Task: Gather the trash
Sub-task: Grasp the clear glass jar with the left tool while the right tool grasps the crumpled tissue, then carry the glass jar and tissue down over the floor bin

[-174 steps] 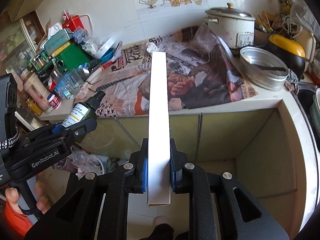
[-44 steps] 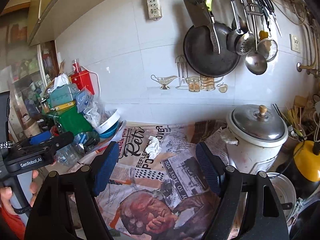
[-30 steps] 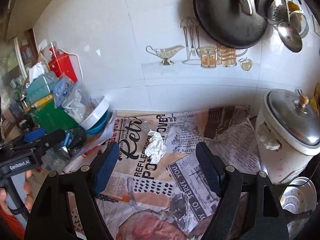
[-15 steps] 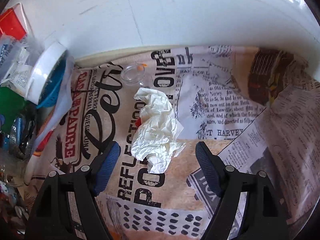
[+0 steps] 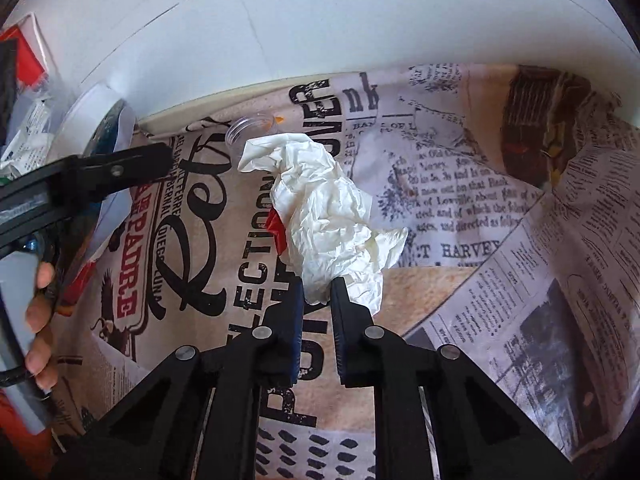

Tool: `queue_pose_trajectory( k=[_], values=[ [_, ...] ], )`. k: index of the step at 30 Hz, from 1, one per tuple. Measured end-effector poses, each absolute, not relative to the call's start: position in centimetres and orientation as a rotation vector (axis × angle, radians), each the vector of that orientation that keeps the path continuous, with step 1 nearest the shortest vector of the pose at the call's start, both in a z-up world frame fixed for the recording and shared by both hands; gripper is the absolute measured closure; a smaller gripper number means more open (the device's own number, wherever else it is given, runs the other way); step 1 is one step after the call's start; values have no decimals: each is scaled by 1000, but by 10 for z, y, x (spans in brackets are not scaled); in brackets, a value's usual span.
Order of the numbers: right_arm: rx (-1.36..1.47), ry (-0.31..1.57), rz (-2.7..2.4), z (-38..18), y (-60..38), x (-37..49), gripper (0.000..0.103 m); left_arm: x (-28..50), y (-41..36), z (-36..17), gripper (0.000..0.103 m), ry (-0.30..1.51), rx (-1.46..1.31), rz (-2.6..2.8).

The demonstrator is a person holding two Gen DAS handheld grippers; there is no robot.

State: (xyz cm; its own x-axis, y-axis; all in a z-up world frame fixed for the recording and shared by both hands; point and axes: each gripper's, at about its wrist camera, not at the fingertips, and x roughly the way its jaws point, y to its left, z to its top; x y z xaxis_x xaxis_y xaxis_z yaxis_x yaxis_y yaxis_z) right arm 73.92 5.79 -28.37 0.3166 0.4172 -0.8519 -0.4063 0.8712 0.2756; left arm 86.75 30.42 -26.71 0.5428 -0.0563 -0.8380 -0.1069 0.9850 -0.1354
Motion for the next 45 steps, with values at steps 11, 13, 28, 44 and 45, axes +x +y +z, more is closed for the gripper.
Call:
queue_pose_trajectory(
  k=[11, 13, 28, 44, 45],
  values=[
    [125, 1066, 316, -252, -46, 727, 91, 929, 287, -308, 27, 1010, -149, 11],
    [149, 1063, 282, -250, -62, 722, 91, 936, 284, -313, 36, 1022, -136, 19],
    [207, 950, 278, -201, -116, 675, 91, 857, 242, -253, 49, 938, -94, 26],
    [122, 729, 490, -106, -187, 572, 91, 642, 105, -110, 49, 681, -78, 116],
    [116, 717, 499, -100, -190, 565, 91, 630, 99, -103, 49, 666, -82, 114]
  ],
)
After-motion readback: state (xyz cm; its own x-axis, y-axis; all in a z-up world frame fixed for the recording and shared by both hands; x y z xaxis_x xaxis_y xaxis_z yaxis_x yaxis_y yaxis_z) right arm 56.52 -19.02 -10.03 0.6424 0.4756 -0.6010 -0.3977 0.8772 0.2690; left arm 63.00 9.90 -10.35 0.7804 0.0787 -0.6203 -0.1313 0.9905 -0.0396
